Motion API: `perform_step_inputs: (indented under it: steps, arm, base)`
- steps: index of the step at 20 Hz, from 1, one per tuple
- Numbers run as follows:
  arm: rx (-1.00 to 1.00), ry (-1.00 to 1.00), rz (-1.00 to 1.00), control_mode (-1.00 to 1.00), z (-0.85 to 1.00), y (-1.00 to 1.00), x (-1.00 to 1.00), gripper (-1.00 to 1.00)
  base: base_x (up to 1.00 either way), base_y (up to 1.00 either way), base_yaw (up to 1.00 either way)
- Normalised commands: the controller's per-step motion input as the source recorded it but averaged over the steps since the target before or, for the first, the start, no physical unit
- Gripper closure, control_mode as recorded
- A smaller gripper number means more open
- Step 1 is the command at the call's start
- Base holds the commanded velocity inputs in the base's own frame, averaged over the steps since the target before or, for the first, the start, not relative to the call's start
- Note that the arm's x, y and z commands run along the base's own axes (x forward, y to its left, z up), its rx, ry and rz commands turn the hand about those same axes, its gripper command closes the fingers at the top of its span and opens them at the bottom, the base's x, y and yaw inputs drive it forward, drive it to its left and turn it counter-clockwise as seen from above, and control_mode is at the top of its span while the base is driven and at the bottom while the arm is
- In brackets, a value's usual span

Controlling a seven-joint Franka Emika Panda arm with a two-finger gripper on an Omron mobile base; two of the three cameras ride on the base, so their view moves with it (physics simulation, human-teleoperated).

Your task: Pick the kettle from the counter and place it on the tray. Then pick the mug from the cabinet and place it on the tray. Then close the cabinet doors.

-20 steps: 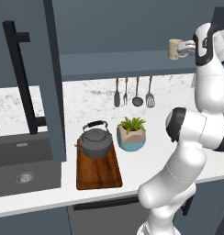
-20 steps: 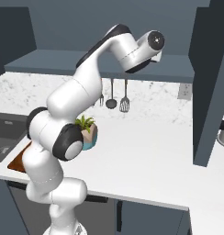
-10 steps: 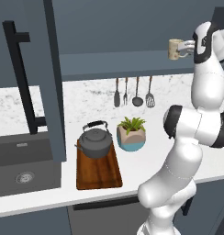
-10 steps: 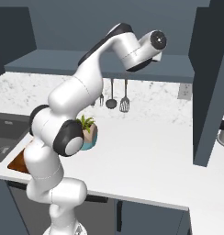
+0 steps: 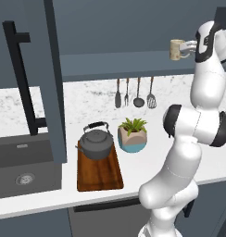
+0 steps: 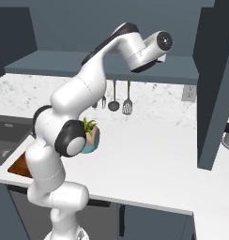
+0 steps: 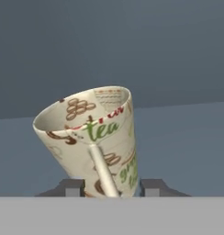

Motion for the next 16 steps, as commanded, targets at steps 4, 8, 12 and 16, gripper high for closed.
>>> perform_step_inputs:
  steps: [4,8,12,16]
  arm:
    - [0.00,0.00,0.03,-1.00,0.00,-0.05,0.03,1.00]
    - [0.00,-0.03,0.04,-1.00,0.00,-0.07,-0.01,1.00]
    - [0.00,-0.12,0.02,-1.00,0.00,-0.02,-0.30,1.00]
    - [0.00,-0.06,-0.02,-1.00,0.00,0.01,-0.55,1.00]
  base:
    - [0.00,0.00,0.00]
    - [0.00,0.00,0.00]
    - [0.00,0.00,0.00]
    - [0.00,0.00,0.00]
